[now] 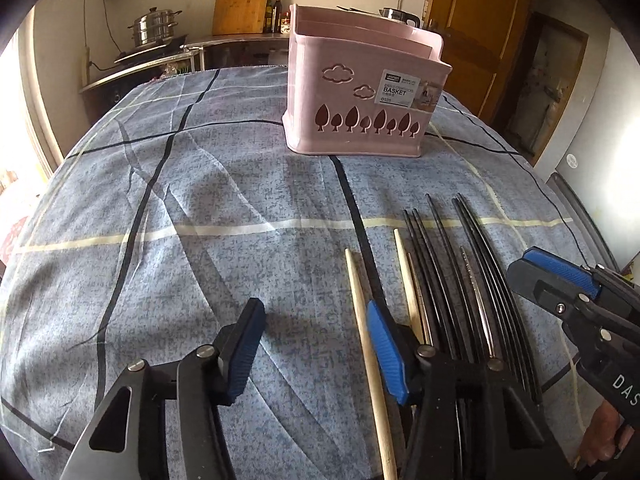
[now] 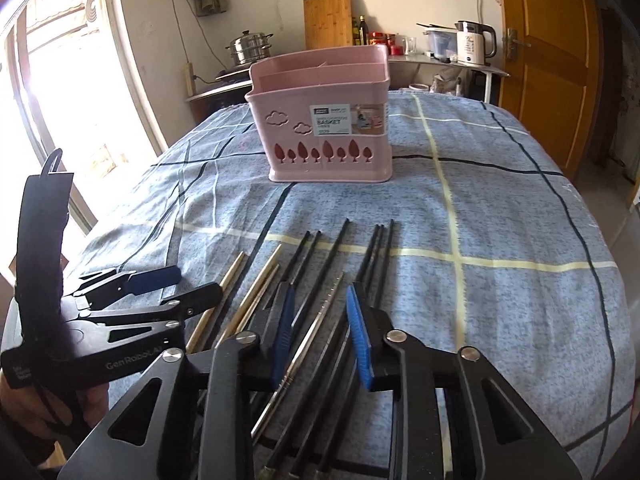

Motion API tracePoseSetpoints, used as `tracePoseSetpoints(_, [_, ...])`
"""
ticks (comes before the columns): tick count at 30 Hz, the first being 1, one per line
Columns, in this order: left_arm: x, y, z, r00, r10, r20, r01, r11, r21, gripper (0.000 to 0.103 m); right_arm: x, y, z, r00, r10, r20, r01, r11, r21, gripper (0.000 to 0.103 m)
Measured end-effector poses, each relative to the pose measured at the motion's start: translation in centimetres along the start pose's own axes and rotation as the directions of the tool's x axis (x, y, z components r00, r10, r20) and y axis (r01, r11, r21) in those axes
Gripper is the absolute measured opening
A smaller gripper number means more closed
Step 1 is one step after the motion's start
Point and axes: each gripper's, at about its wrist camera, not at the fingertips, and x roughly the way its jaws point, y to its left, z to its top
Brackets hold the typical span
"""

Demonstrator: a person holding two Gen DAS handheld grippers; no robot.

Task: Organize utensils
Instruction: 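Grasp a wooden chopstick with the left tool while the right tool grasps another chopstick, then lift both held chopsticks and carry them over the pink basket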

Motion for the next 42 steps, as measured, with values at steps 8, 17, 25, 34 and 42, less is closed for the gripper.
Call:
tracePoseSetpoints(8, [-0.1,0.1,0.4,1.0,-0.019,-0.001,0.019,1.0,0.024,0.011,1.9,1.3,1.4,0.997,0.07,-0.044,-0.07,0.997,0.012,0.019])
tracePoseSetpoints(17, [-0.4,3.2,0.8,0.997,-0.069,-0.018,0.068,0.994,-0.082,0.01,5.6,2.6,3.0,0.983,0.115,-0.142,-0.113,0.993,0.023,0.018])
tracePoseSetpoints(25, [0.7,3.7,2.4,0.993,-0.096,-0.064,0.093,0.994,-0.049,0.011,8.3,2.6,3.7,0.971,0.099,-0.217,-0.091,0.995,0.046,0.017])
tracePoseSetpoints(34, [1.9,1.7,3.8,0.989,-0.077,-0.128,0.092,0.989,0.114,0.02,9.7,2.7,4.7,0.964,0.08,-0.255,-0.074,0.997,0.031,0.009])
tracePoseSetpoints(42, [2.9,1.8,5.3,0.987,-0.051,-0.151,0.071,0.989,0.131,0.004,9.2,2.2,5.5,0.963,0.122,-0.242,-0.109,0.992,0.067,0.007])
